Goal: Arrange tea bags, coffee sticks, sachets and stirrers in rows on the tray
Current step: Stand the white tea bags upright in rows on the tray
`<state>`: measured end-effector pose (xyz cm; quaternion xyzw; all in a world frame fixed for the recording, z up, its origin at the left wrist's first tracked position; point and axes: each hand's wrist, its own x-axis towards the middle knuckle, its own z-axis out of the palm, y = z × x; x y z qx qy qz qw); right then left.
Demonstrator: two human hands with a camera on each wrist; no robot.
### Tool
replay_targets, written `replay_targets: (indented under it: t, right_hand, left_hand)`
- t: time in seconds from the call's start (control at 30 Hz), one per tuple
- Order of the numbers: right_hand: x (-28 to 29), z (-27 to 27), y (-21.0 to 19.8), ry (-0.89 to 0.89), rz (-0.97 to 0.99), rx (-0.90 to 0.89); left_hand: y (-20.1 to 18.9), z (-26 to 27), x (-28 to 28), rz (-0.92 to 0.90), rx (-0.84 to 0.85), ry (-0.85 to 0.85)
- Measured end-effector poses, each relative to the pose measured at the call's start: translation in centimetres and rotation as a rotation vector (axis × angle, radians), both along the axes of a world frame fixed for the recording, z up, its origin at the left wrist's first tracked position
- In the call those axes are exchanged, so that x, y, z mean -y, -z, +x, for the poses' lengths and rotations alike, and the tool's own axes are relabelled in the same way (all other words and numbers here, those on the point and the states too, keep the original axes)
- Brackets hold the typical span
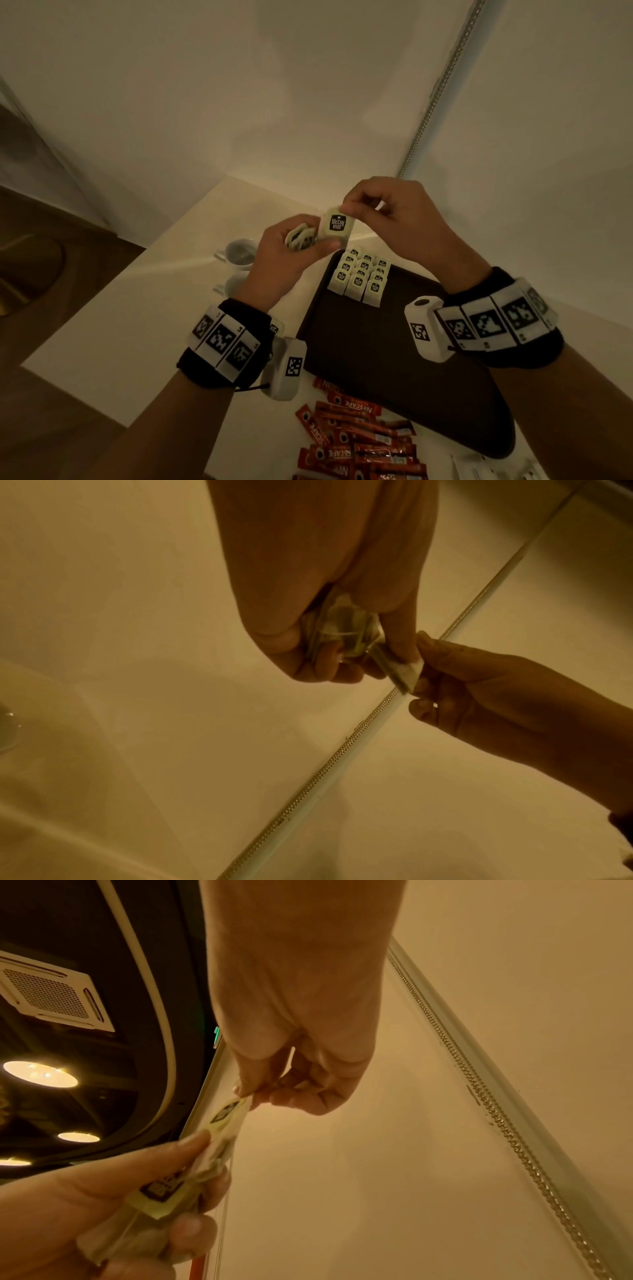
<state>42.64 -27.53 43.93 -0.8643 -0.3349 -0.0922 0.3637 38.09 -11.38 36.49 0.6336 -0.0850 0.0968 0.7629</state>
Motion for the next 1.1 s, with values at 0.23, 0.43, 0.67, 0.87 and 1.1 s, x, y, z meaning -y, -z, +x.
replay_targets:
  t: [0.23,0.43,0.67,0.87,1.1]
  right_hand:
    - [-0.2,-1.2,-1.5,0.013,-0.022,-0.059]
    - [-0.5,-1.1,-1.3,0.056,-0.268,0.033]
    - [-0.6,0.0,-0.7,0.048,-0.259,-0.056]
    - [-0.7,-0.5,-1.5,0.037,-0.109,-0.02]
    - [-0.8,0.1,-1.9,0.112,-0.033,-0.104]
  left_hand:
    - [0.8,0.2,0.5,-0.041,-0.074,-0.037]
    - [1.2,0.4,0.9,-0.026,-0.071,-0.052]
    - [1.1,0.3,0.7,-0.015,-0.055,-0.055]
    - [0.9,0.3,0.6,-0.051,-0.057,-0.045]
    - [1.2,0.3,1.3,-0.262,-0.176,0.137]
